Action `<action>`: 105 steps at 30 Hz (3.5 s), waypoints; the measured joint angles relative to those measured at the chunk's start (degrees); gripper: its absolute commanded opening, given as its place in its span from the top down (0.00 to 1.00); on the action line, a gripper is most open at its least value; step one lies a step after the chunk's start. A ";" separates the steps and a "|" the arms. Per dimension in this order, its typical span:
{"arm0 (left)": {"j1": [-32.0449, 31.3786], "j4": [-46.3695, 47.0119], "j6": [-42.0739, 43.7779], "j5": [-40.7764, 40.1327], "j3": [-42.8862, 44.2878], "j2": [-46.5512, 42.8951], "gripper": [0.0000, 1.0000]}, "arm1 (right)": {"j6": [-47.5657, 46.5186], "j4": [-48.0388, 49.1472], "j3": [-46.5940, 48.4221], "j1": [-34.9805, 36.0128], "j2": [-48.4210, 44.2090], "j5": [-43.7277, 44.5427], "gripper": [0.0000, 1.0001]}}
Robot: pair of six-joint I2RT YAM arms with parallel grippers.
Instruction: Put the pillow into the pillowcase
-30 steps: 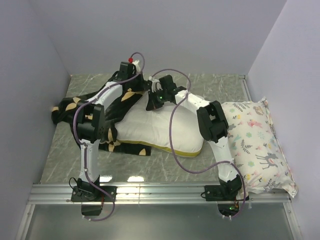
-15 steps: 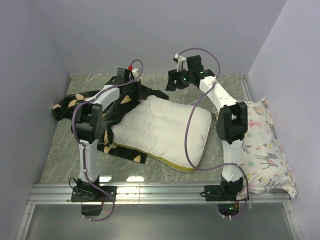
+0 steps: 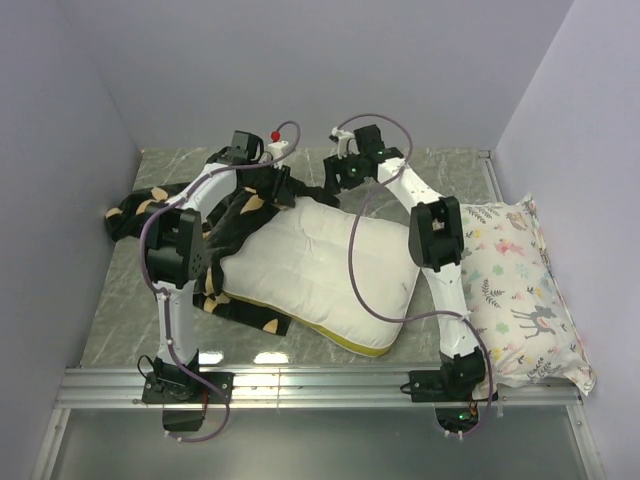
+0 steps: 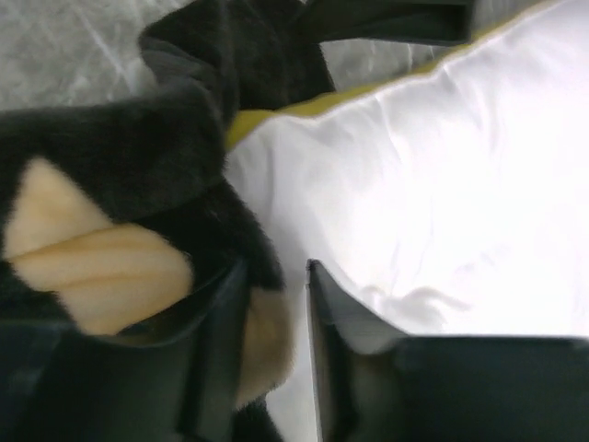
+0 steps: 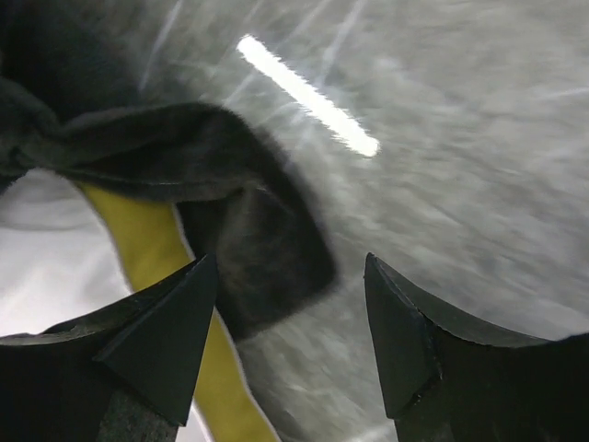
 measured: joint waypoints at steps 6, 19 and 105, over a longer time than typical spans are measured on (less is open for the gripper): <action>0.02 -5.14 7.56 3.15 0.02 -3.13 0.31 | -2.16 0.09 -0.02 3.17 0.61 -2.60 0.30; -0.37 -13.05 19.91 5.81 0.02 -11.74 0.29 | -1.79 -2.34 5.92 5.88 5.64 9.81 0.35; 20.72 -4.90 5.84 -20.50 -2.12 -19.21 0.32 | -2.62 -19.08 -18.08 7.41 -32.26 2.86 0.24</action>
